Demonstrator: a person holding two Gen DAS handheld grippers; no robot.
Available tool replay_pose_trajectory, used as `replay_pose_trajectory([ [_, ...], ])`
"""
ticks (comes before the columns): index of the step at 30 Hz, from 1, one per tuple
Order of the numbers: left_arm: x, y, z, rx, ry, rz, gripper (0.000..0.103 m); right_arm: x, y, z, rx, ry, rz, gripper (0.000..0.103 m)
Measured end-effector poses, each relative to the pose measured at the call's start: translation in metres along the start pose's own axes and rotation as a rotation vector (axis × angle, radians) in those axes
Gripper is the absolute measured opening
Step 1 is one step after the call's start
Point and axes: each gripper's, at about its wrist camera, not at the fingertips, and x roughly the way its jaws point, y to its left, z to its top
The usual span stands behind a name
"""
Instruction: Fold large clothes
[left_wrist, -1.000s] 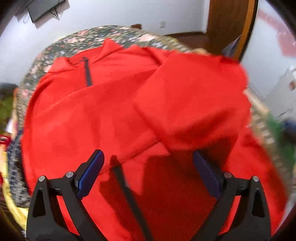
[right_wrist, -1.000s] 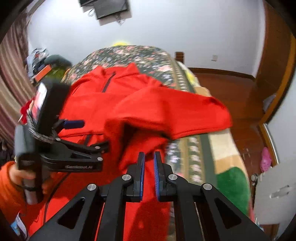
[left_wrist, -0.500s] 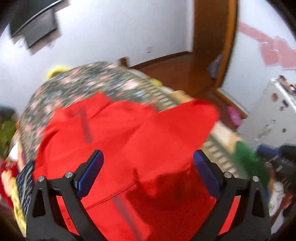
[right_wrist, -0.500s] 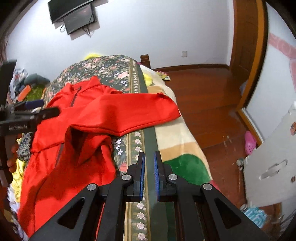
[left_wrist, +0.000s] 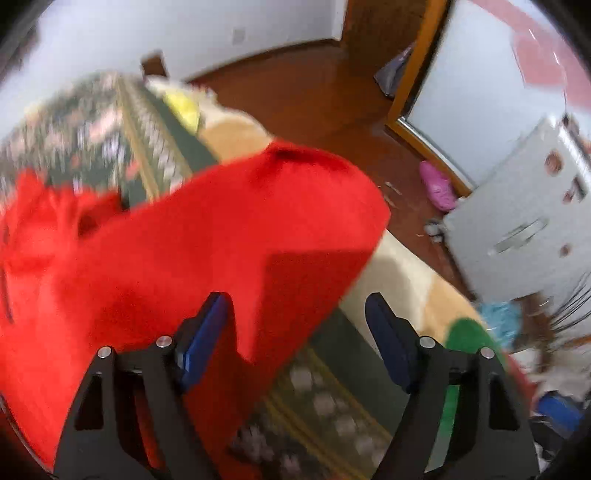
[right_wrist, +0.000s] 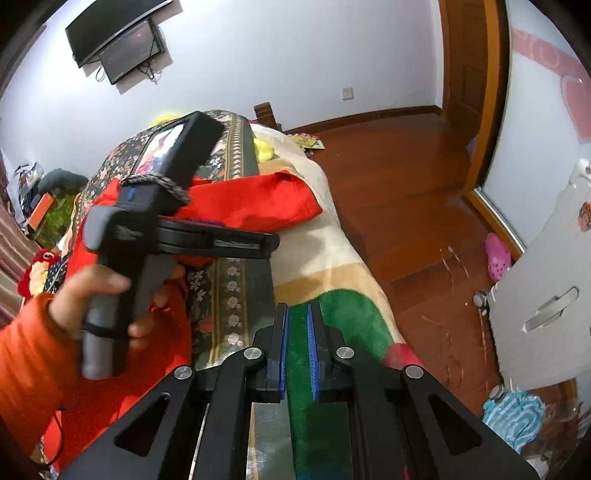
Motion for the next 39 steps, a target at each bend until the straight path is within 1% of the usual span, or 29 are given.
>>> replay_pose_trajectory([
  [2, 0.007, -0.012, 0.0, 0.083, -0.024, 0.118, 0.058, 0.004, -0.001, -0.001, 0.007, 0.008, 0.0, 0.005],
  [3, 0.009, -0.017, -0.001, 0.122, -0.033, 0.148, 0.052, 0.007, -0.001, -0.002, 0.012, 0.014, 0.002, 0.005],
  [4, 0.009, -0.022, -0.003, 0.156, -0.049, 0.164, 0.046, 0.009, -0.001, -0.003, 0.016, 0.021, 0.006, 0.005],
  [5, 0.006, -0.024, -0.004, 0.165, -0.054, 0.161, 0.032, 0.011, 0.001, -0.003, 0.019, 0.029, 0.012, 0.005],
  [6, 0.001, -0.022, -0.005, 0.161, -0.059, 0.15, 0.014, 0.012, 0.003, -0.004, 0.017, 0.031, 0.019, 0.005],
  [7, -0.007, -0.019, -0.004, 0.141, -0.063, 0.131, 0.009, 0.012, 0.005, -0.004, 0.014, 0.031, 0.026, 0.005],
  [8, -0.017, -0.012, -0.003, 0.115, -0.081, 0.117, 0.007, 0.011, 0.009, -0.004, 0.007, 0.03, 0.03, 0.005],
  [11, -0.062, 0.013, 0.003, 0.031, -0.177, 0.047, 0.004, 0.008, 0.02, -0.001, -0.011, 0.02, 0.04, 0.005],
  [13, -0.106, 0.043, 0.005, -0.027, -0.257, 0.037, 0.004, 0.004, 0.032, 0.003, -0.03, 0.007, 0.053, 0.005],
  [14, -0.119, 0.052, 0.007, -0.047, -0.284, 0.035, 0.004, 0.002, 0.037, 0.005, -0.039, 0.001, 0.059, 0.005],
  [15, -0.138, 0.069, 0.005, -0.071, -0.319, 0.034, 0.004, -0.001, 0.045, 0.007, -0.054, -0.007, 0.067, 0.005],
  [16, -0.165, 0.09, -0.001, -0.1, -0.367, 0.046, 0.004, -0.003, 0.051, 0.009, -0.067, -0.013, 0.072, 0.005],
  [18, -0.2, 0.117, -0.01, -0.137, -0.425, 0.079, 0.004, -0.006, 0.066, 0.014, -0.095, -0.028, 0.089, 0.005],
  [20, -0.236, 0.154, -0.033, -0.183, -0.483, 0.135, 0.004, -0.006, 0.079, 0.018, -0.115, -0.036, 0.107, 0.005],
  [23, -0.27, 0.202, -0.073, -0.238, -0.522, 0.233, 0.004, 0.0, 0.104, 0.025, -0.168, -0.028, 0.128, 0.005],
  [25, -0.281, 0.237, -0.112, -0.296, -0.521, 0.294, 0.004, 0.007, 0.122, 0.03, -0.198, -0.018, 0.159, 0.006],
  [26, -0.281, 0.249, -0.127, -0.319, -0.515, 0.312, 0.004, 0.011, 0.131, 0.033, -0.209, -0.012, 0.172, 0.005],
  [28, -0.278, 0.279, -0.17, -0.385, -0.49, 0.337, 0.004, 0.023, 0.149, 0.038, -0.241, 0.003, 0.19, 0.005],
  [31, -0.251, 0.32, -0.236, -0.495, -0.408, 0.355, 0.004, 0.05, 0.172, 0.044, -0.28, 0.043, 0.171, 0.005],
  [32, -0.24, 0.328, -0.249, -0.516, -0.38, 0.359, 0.004, 0.062, 0.179, 0.045, -0.284, 0.07, 0.167, 0.005],
  [33, -0.223, 0.339, -0.269, -0.548, -0.339, 0.344, 0.004, 0.07, 0.182, 0.046, -0.282, 0.092, 0.169, 0.005],
  [36, -0.176, 0.358, -0.314, -0.614, -0.221, 0.25, 0.004, 0.104, 0.191, 0.046, -0.272, 0.174, 0.166, 0.006],
  [37, -0.161, 0.36, -0.324, -0.63, -0.186, 0.223, 0.004, 0.112, 0.194, 0.044, -0.282, 0.188, 0.153, 0.006],
  [39, -0.141, 0.36, -0.34, -0.659, -0.145, 0.171, 0.005, 0.131, 0.199, 0.037, -0.316, 0.221, 0.093, 0.005],
])
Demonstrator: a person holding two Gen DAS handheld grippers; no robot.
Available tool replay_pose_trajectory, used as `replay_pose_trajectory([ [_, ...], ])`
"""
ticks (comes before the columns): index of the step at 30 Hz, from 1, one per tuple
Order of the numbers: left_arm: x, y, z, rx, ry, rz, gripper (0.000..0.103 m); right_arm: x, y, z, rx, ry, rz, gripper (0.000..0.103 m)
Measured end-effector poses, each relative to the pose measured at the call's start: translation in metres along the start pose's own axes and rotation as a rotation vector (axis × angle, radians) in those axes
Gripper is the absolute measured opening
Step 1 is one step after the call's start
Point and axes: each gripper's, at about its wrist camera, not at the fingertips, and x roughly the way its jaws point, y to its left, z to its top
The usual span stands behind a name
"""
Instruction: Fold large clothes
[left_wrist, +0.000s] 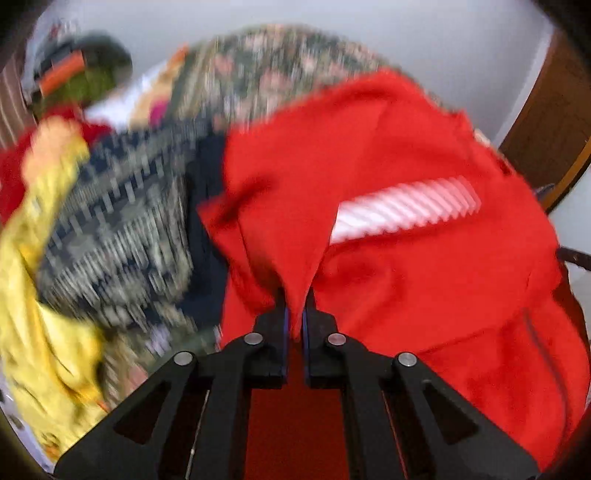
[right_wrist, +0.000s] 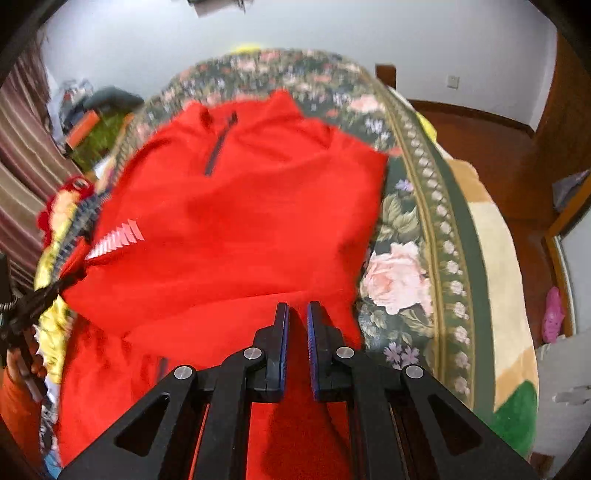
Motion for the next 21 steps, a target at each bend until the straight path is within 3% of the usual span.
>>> replay_pose_trajectory([
  [1, 0.006, 0.007, -0.008, -0.014, 0.013, -0.015, 0.006, 0.007, 0.001, -0.001, -0.015, 0.017, -0.025, 0.005],
  [3, 0.016, 0.016, -0.017, -0.045, 0.044, -0.04, 0.022, 0.016, 0.003, -0.007, -0.064, 0.032, -0.073, 0.005],
  [8, 0.014, 0.035, -0.031, -0.079, 0.042, 0.008, 0.056, 0.012, 0.005, -0.012, -0.107, 0.021, -0.128, 0.005],
  [14, 0.0, 0.065, -0.046, -0.123, 0.062, -0.002, 0.063, 0.008, 0.012, -0.019, -0.179, 0.008, -0.226, 0.005],
  [17, -0.012, 0.069, -0.053, -0.104, 0.057, 0.028, 0.064, 0.003, 0.004, -0.021, -0.182, -0.012, -0.314, 0.008],
  [18, -0.012, 0.072, -0.05, -0.093, 0.057, 0.04, 0.064, 0.001, -0.005, -0.021, -0.17, -0.017, -0.335, 0.041],
  [20, -0.02, 0.074, -0.049, -0.076, 0.046, 0.059, 0.064, -0.006, -0.022, -0.021, -0.14, -0.043, -0.416, 0.092],
  [21, -0.024, 0.077, -0.049, -0.076, 0.038, 0.06, 0.064, -0.012, -0.032, -0.022, -0.122, -0.055, -0.41, 0.092],
])
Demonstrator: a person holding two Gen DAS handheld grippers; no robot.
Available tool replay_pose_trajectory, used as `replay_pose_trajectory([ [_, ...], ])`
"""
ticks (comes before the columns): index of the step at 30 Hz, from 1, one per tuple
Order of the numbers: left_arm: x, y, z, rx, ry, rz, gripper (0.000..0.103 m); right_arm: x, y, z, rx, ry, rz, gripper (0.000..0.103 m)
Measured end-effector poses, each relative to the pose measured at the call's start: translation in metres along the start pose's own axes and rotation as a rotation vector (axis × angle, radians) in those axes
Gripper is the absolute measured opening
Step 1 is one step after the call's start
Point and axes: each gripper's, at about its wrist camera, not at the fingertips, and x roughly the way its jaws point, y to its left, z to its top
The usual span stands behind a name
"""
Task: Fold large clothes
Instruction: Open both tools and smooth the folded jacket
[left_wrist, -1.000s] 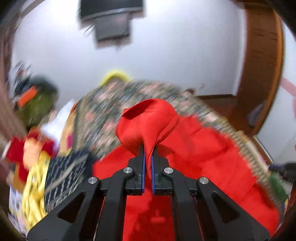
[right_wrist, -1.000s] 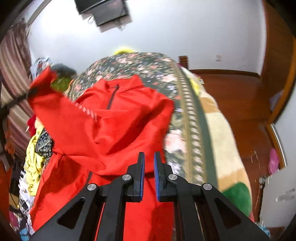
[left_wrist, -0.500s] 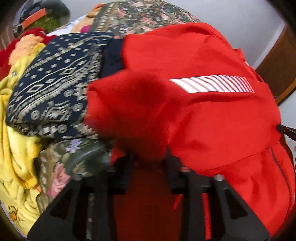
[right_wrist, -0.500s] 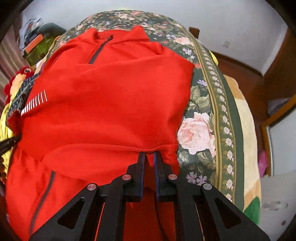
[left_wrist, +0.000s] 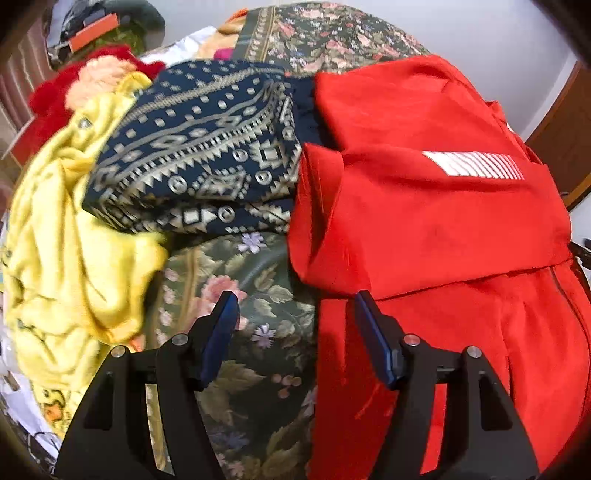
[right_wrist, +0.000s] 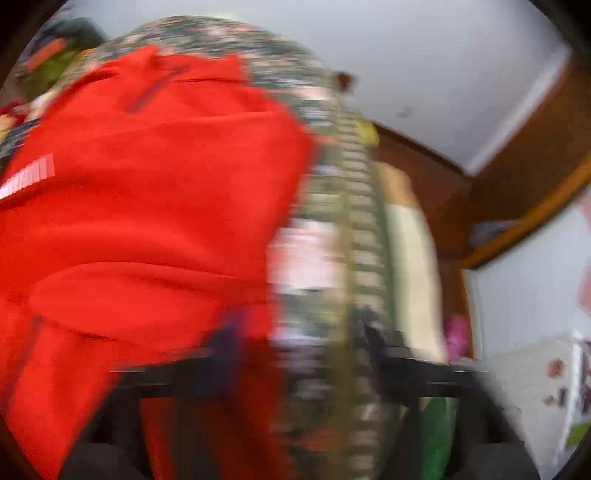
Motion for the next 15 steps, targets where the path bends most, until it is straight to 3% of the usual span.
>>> replay_pose_trajectory([
  [4, -0.011, -0.004, 0.014, -0.008, -0.044, -0.02, 0.065, -0.021, -0.035, -0.003, 0.104, -0.022, 0.144, 0.092],
  [9, -0.001, -0.033, 0.026, 0.01, -0.042, -0.034, 0.067, -0.038, -0.03, 0.014, 0.147, -0.072, 0.253, 0.092],
  [15, 0.025, -0.057, 0.021, 0.057, 0.012, 0.06, 0.072, 0.007, 0.014, 0.032, 0.075, 0.006, 0.214, 0.092],
])
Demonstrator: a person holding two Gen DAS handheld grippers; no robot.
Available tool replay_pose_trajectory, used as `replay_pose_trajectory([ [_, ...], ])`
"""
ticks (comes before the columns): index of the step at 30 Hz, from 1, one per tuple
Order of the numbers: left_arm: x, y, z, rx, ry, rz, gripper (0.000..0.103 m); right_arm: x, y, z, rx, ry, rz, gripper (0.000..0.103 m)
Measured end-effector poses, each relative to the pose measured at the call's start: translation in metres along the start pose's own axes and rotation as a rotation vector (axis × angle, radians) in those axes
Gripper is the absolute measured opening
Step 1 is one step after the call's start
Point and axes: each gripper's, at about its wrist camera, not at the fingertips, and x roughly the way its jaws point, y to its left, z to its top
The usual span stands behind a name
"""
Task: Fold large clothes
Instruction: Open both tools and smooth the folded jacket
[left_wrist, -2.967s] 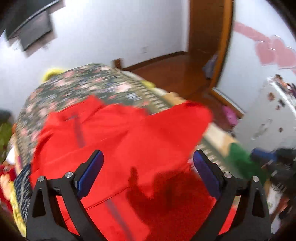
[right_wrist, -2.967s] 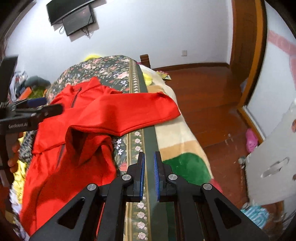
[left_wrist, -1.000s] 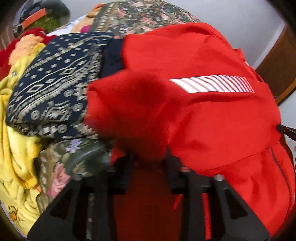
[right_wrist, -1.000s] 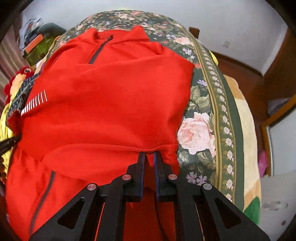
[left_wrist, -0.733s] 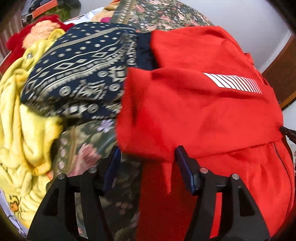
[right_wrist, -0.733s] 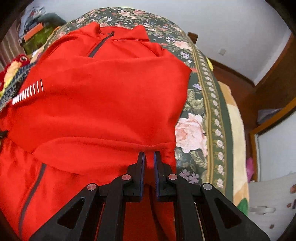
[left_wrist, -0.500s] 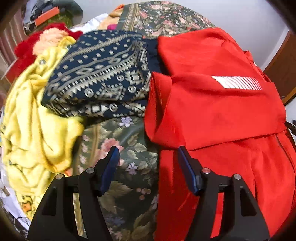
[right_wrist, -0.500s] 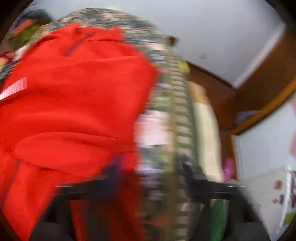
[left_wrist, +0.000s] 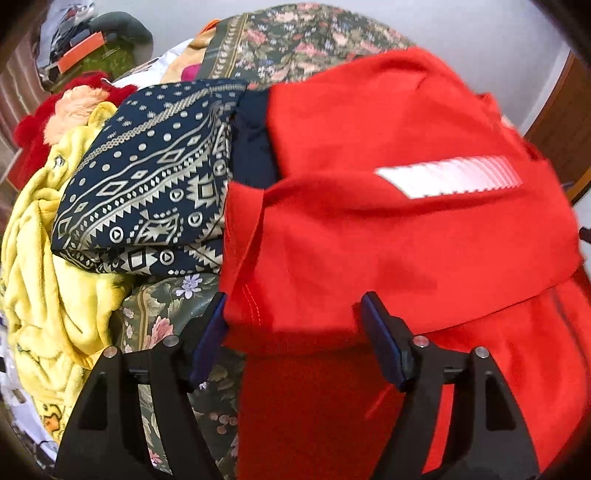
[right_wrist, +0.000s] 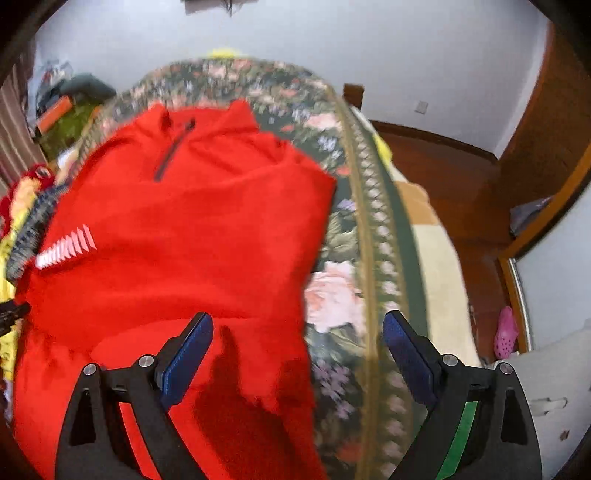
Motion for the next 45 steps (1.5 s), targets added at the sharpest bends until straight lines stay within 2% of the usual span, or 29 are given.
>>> replay_pose_trajectory([
  [2, 0.007, -0.001, -0.003, 0.016, 0.021, 0.03, 0.072, 0.023, 0.002, 0.0, -0.026, 0.04, -0.056, 0.092],
  [4, 0.009, 0.001, -0.005, 0.021, 0.017, 0.036, 0.075, 0.034, -0.007, -0.001, -0.01, 0.044, -0.029, 0.096],
  [6, 0.01, 0.004, -0.007, 0.025, 0.008, 0.05, 0.083, 0.034, -0.022, 0.0, 0.041, 0.043, -0.03, 0.098],
  [8, 0.013, 0.008, -0.008, 0.02, 0.01, 0.06, 0.087, 0.034, -0.031, 0.001, 0.069, 0.044, -0.043, 0.098],
  [13, 0.017, 0.016, -0.008, 0.01, 0.038, 0.052, 0.087, 0.021, -0.032, -0.002, 0.07, 0.048, -0.059, 0.098],
  [16, 0.006, 0.015, -0.006, 0.052, 0.041, 0.076, 0.087, -0.002, -0.029, -0.002, 0.044, 0.039, 0.009, 0.098],
  [20, -0.025, 0.01, 0.007, 0.121, -0.028, 0.079, 0.087, -0.042, -0.028, 0.005, 0.01, -0.024, 0.079, 0.098],
  [25, -0.068, -0.004, 0.052, 0.148, -0.142, -0.002, 0.087, -0.075, -0.021, 0.035, 0.022, -0.106, 0.167, 0.098],
  [31, -0.08, -0.033, 0.123, 0.158, -0.195, -0.094, 0.088, -0.082, -0.004, 0.08, -0.002, -0.18, 0.218, 0.098],
  [37, -0.046, -0.061, 0.186, 0.183, -0.176, -0.138, 0.088, -0.045, 0.01, 0.124, -0.03, -0.169, 0.228, 0.098],
  [45, 0.039, -0.09, 0.247, 0.144, -0.068, -0.196, 0.088, 0.058, 0.013, 0.178, 0.019, -0.053, 0.267, 0.098],
])
